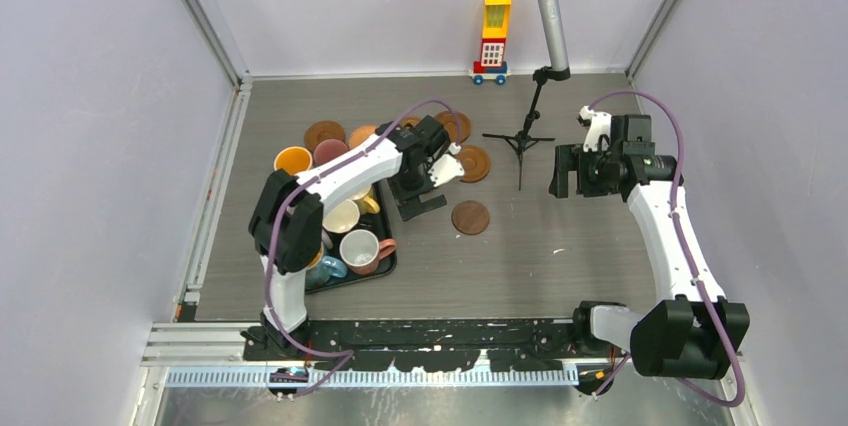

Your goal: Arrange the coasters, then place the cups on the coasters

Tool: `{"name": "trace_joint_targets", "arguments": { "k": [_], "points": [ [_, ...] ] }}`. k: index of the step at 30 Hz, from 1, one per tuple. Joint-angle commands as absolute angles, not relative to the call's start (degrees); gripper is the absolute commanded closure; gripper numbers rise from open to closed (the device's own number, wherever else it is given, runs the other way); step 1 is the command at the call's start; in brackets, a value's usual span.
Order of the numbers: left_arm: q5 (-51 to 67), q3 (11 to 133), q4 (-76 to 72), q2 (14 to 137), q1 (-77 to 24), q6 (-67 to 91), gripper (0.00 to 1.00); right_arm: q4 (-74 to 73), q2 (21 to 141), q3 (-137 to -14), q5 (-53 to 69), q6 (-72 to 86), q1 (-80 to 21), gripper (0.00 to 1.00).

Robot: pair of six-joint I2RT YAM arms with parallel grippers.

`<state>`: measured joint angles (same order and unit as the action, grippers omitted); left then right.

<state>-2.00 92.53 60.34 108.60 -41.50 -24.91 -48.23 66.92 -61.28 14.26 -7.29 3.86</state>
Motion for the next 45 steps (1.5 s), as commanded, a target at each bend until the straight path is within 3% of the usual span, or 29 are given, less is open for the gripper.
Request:
{"name": "trace_joint_targets", "arguments": {
  "k": [1,10,18,45],
  "points": [
    [-5.2,90.2,54.2,111.3,-41.4,-27.5,0.00,-47.2,67.4,-63.3,14.6,-6.5,3.8,0.09],
    [-7.0,83.0,50.1,113.9,-41.2,-33.1,0.03,-47.3,68.5,-63.8,14.4,-6.8,3.8,0.09],
    [-1.2,82.2,56.8,115.4,-35.6,-36.1,0.06,-47.3,68.6,-63.7,14.7,-7.0,3.9,0.09],
    [-5.3,61.2,59.2,100.7,-18.6,-58.4,0.06,-48.3,69.0,-61.6,18.1,-9.2,3.8,0.09]
  ]
}}
